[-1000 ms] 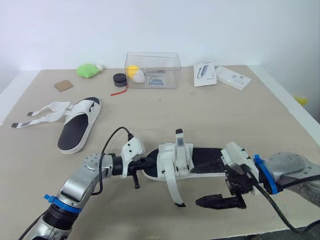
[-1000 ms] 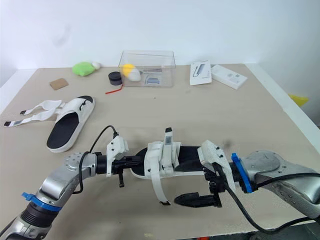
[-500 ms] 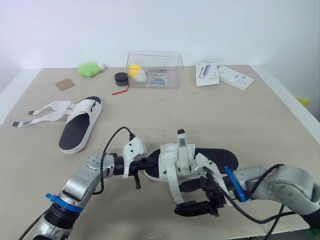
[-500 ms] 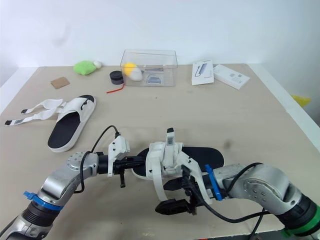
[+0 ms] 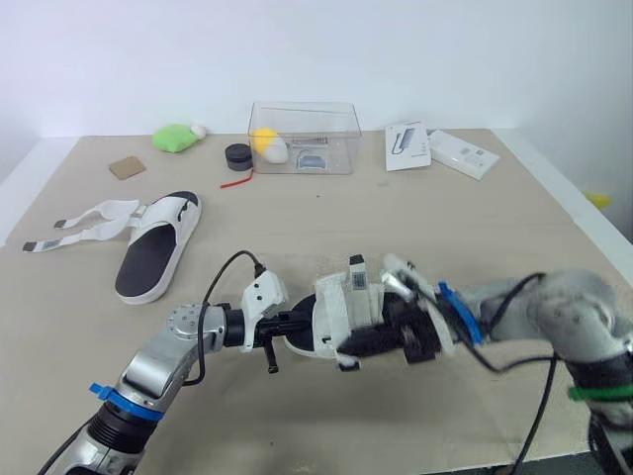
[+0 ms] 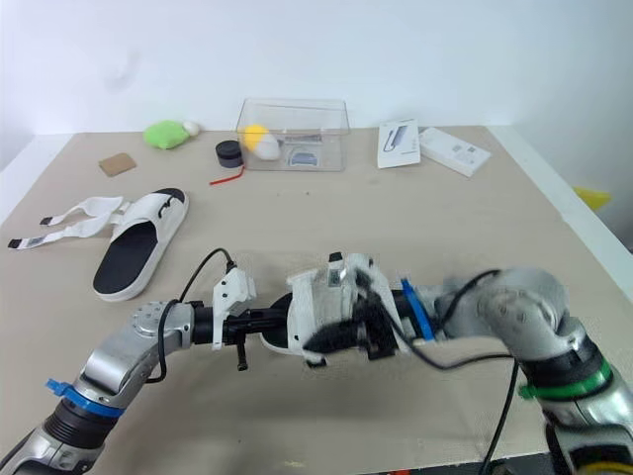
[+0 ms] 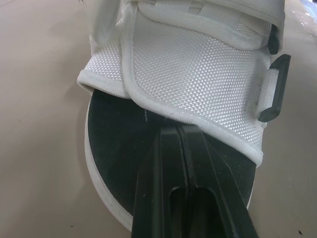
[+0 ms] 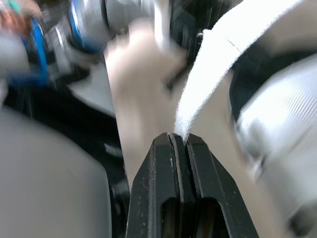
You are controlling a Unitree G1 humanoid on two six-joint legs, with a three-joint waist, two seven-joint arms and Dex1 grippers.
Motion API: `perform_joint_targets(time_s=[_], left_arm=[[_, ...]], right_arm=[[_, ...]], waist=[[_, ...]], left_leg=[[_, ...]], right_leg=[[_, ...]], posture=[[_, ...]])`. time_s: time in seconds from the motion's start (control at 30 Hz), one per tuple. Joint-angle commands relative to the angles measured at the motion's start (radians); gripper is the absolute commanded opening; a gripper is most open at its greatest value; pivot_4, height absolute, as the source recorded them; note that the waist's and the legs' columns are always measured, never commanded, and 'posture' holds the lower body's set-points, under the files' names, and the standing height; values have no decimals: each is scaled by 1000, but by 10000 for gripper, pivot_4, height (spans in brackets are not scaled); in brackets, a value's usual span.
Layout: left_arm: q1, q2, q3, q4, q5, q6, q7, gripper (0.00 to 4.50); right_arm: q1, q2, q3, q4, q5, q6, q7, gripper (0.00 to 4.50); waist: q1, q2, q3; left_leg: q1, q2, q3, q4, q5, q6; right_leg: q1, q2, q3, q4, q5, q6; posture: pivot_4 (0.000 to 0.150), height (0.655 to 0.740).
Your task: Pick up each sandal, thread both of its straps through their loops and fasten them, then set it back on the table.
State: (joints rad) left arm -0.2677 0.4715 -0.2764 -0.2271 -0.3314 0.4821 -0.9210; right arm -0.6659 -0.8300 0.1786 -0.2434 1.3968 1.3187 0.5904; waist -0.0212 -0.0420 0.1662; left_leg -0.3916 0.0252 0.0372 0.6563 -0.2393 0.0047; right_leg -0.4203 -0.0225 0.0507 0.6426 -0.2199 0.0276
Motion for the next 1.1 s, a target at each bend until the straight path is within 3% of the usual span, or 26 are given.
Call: perform_joint_targets(time_s=[0.03,0.27,0.5,1.1], left_arm=[[9,-4,-42,37,22,12,-5,0],[-6,-11,-44,51,29,6,-11,0],[8,3,-36,40,31,3,-15,0],[-4,-5,-41,56,38,-7,-19,0]], right_arm=[[-154,98,-69,260,13,79,-161,220],[-178,207,-113,370,-64,234,-291,220],[-159,197,-96,345,34,296,-333,220],[-162,116,38,408,516,193,-611,220]], waist=[[0,0,0],[6,0,-2],[2,0,-2],[1,0,-2]], left_leg=[[0,0,1,0,0,0],[-9,-3,-1,0,0,2],[-11,-4,-1,2,-1,3],[-11,-3,-2,2,-1,3]], right_leg=[[0,0,1,0,0,0],[-5,-3,-1,-1,4,0],[-6,-4,-2,-4,6,2],[-5,-3,-2,-5,4,7]], posture=[[1500,7400],[1500,7400],[1500,7400],[1500,7400]])
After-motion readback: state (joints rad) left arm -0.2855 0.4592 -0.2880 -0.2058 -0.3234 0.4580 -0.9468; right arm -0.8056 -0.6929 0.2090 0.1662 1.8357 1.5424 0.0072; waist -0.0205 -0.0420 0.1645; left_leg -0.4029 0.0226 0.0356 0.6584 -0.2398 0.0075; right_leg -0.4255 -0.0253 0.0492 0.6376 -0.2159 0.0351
